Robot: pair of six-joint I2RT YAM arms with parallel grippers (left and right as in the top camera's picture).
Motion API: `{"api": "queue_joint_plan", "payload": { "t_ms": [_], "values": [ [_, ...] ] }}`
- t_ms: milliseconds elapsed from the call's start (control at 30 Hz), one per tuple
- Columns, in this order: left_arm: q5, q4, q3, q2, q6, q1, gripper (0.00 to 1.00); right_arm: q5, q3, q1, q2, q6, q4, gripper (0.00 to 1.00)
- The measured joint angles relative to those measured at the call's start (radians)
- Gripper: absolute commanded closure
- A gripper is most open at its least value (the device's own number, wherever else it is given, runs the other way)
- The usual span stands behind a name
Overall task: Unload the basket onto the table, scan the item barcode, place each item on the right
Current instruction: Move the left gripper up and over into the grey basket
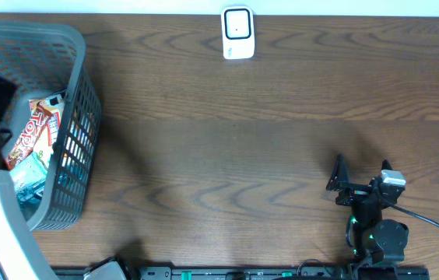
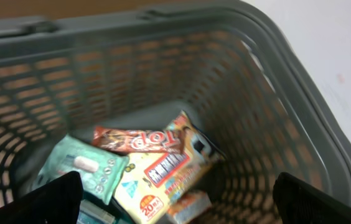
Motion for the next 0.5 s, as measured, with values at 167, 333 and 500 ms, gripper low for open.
{"api": "queue_joint_plan", "payload": {
  "t_ms": [167,333,500],
  "values": [
    [0.000,-0.001,0.000,0.001,-0.078,0.050,0.02,0.000,0.000,0.000,0.000,0.000,0.000,0.01],
    [0.000,-0.001,0.000,0.001,-0.117,0.051,0.02,0.000,0.000,0.000,0.000,0.000,0.000,0.01],
    [0.000,-0.001,0.000,0.010,-0.138,0.068,0.02,0.000,0.000,0.000,0.000,0.000,0.000,0.01]
  ]
}}
